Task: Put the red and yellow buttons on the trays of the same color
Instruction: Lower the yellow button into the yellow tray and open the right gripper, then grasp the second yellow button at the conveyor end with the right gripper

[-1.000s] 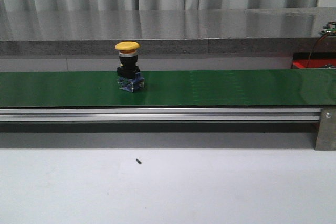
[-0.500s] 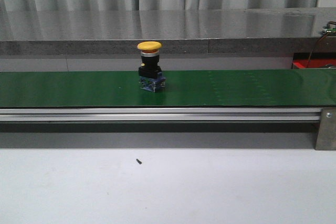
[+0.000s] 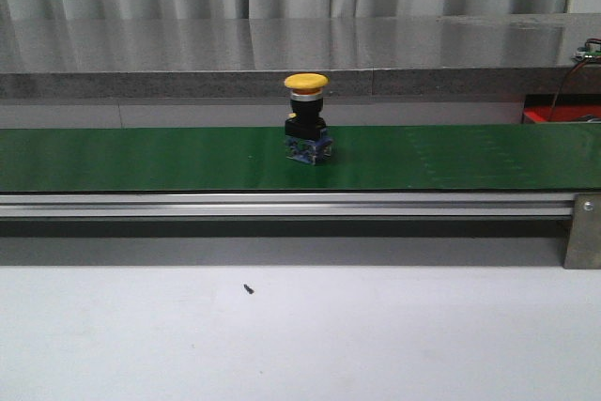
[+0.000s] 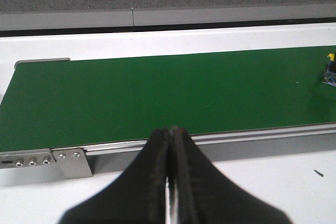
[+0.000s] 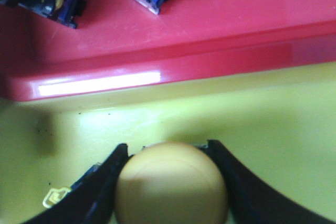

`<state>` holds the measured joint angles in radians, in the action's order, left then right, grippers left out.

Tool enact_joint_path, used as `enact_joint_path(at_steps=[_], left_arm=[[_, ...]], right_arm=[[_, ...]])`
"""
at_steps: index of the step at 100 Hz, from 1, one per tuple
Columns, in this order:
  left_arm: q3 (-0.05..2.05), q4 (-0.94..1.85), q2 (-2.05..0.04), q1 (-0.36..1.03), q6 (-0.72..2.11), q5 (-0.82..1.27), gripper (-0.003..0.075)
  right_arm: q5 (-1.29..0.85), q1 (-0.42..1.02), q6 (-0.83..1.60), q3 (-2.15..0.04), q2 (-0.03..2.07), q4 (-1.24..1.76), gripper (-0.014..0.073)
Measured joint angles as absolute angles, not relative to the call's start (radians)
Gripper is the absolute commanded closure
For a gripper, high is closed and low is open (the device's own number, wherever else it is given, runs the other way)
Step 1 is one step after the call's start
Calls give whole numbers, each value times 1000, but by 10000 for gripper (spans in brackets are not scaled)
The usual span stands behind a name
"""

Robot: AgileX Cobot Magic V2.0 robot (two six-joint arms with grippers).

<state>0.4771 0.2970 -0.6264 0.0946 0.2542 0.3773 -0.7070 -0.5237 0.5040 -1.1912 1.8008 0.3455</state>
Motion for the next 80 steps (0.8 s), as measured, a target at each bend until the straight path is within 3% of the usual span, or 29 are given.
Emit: enact_joint_path(at_steps=[10, 51, 80], left_arm=[[477, 297, -626, 95, 254, 377, 740], [477, 297, -626, 95, 254, 377, 739], [477, 297, -626, 95, 254, 377, 740]], right_arm=[[-707, -524, 503, -1191, 1801, 345, 173], [-707, -512, 503, -1191, 1697, 378, 173], [-741, -318, 607, -1191, 1527, 400, 173]])
